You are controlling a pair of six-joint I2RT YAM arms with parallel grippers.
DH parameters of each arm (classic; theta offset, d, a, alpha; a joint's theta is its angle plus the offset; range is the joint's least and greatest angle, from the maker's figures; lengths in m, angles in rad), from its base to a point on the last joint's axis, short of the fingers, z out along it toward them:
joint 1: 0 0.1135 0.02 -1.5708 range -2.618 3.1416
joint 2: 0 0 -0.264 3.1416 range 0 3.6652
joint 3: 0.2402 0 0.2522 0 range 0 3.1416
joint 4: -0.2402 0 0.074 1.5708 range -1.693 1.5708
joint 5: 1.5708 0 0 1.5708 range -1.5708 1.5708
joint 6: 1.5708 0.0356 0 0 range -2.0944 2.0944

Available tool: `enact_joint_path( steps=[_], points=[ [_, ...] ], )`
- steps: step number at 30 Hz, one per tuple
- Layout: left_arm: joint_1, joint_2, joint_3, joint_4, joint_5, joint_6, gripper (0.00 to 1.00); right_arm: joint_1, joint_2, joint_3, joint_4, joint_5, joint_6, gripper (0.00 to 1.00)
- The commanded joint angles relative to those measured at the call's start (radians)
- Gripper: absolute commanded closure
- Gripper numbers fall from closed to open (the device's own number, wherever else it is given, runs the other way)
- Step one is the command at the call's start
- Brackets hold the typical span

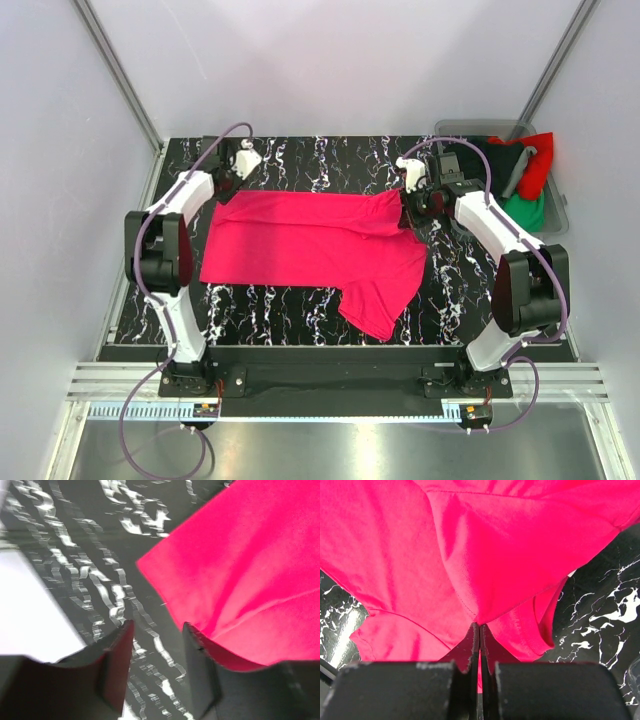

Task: Fold and stack the t-shirts
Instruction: Fold the tshirt

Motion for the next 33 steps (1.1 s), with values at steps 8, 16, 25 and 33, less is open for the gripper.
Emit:
enact_joint_path(
  steps=[8,16,25,33],
  points=[
    [-0.005,0.103,0.011,-0.090,0.007,-0.096,0.78,0.008,0.005,0.041,0.044,-0.004,0.017,1.00],
    [-0.005,0.099,-0.037,-0.113,0.023,-0.083,0.81,0.010,0.036,0.080,0.043,-0.011,0.023,1.00],
    [-0.003,0.085,-0.101,-0.118,0.015,-0.072,0.87,0.005,0.043,0.083,0.055,0.013,0.036,1.00],
    [-0.005,0.099,-0.095,-0.118,0.006,-0.080,0.87,-0.024,0.077,0.078,0.101,0.067,0.037,1.00]
  ],
)
